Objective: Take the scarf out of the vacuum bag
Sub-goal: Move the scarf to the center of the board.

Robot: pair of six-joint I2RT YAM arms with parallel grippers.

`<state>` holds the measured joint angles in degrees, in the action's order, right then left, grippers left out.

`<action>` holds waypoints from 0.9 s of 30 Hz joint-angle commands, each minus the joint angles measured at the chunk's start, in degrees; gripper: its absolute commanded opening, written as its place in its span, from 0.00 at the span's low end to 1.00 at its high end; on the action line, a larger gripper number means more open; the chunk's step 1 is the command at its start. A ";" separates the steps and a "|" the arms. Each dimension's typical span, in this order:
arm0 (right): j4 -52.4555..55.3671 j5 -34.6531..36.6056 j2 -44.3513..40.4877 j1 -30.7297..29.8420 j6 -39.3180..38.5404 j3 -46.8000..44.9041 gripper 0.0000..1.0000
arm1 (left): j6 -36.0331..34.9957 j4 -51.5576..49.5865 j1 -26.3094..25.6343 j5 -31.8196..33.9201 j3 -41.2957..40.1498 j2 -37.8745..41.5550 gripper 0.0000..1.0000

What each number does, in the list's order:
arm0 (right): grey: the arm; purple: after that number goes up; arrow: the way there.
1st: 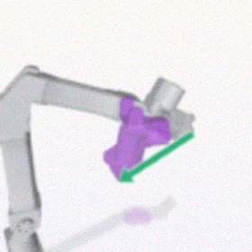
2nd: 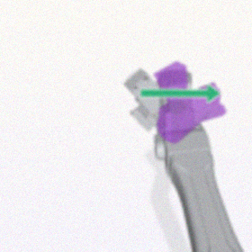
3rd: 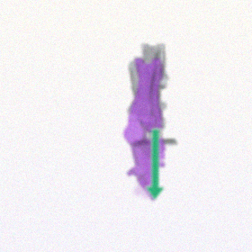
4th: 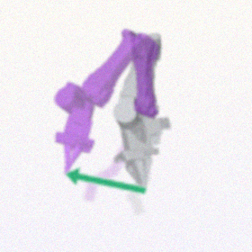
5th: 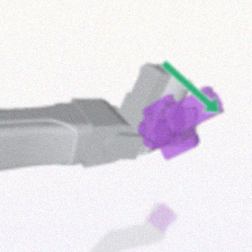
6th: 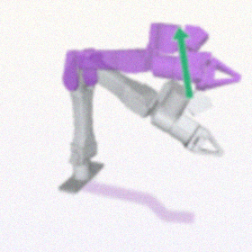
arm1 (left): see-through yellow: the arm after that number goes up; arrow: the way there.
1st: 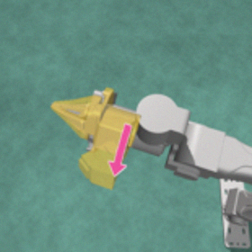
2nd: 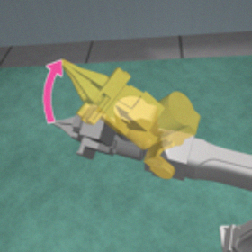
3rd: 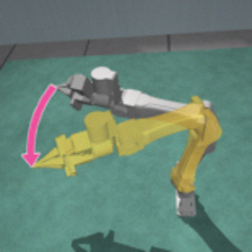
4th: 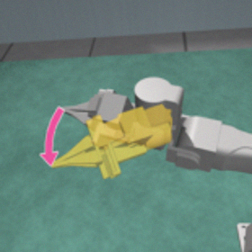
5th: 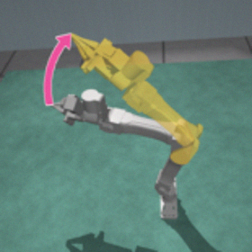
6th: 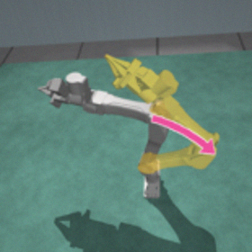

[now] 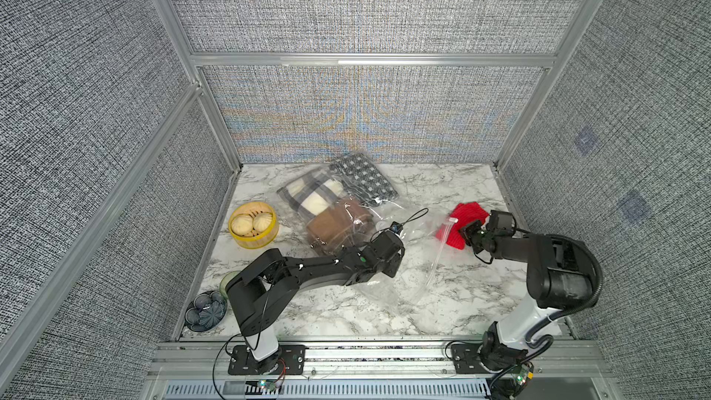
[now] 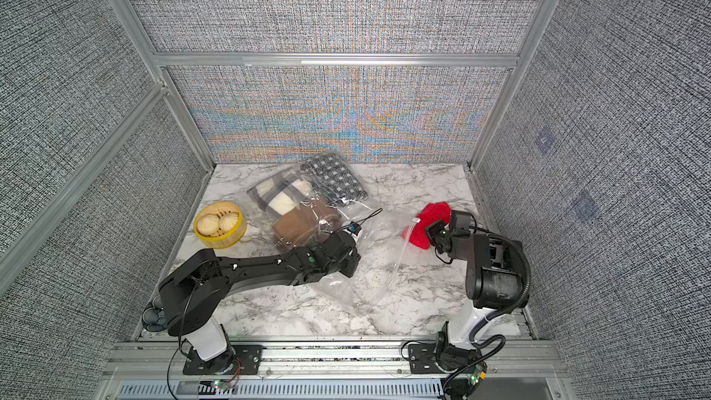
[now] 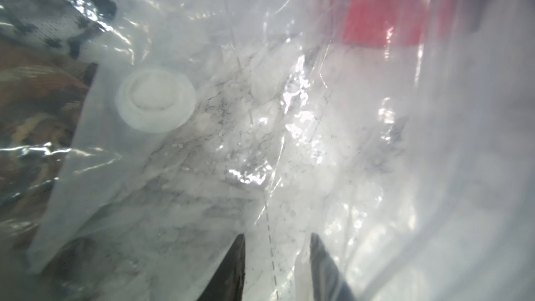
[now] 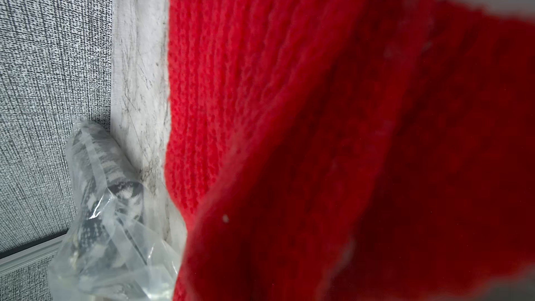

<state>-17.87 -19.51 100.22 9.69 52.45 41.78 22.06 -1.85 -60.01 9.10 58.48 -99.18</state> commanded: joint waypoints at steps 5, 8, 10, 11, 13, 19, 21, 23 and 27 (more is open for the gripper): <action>-8.14 4.21 12.03 -4.69 8.61 10.60 0.00 | -0.61 0.97 -0.72 -0.22 -1.56 2.96 0.44; -11.19 2.13 16.48 -4.90 10.94 13.41 0.00 | -0.28 1.38 -0.80 -0.61 -2.55 3.46 0.48; -9.82 2.55 16.89 -5.21 9.72 14.64 0.00 | -0.61 1.13 -1.03 -0.62 -2.48 2.85 0.48; -9.16 3.24 16.51 -5.53 8.81 14.69 0.00 | -1.04 0.42 -1.47 0.68 -2.13 2.46 0.48; -8.73 3.22 15.56 -5.85 6.92 14.29 0.12 | -1.29 -1.67 -3.15 3.41 -1.31 1.98 0.49; -7.01 0.48 11.81 -4.72 2.97 9.17 0.39 | -0.68 -2.07 -4.22 4.44 -2.17 2.48 0.55; -8.49 -1.94 11.50 -3.94 2.97 6.99 0.42 | -0.49 -1.85 -4.48 4.38 -2.51 3.18 0.55; -6.92 -2.64 10.20 -3.77 0.60 5.96 0.44 | -0.55 -1.93 -4.91 4.50 -2.52 3.75 0.56; -2.97 -1.00 4.86 -3.73 -3.33 1.90 0.48 | -0.37 -2.50 -5.50 5.07 -2.88 4.47 0.56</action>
<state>-28.03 -21.28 107.24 5.96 53.15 45.78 21.43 -3.99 -65.25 13.19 55.81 -95.33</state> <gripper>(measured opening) 0.469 0.566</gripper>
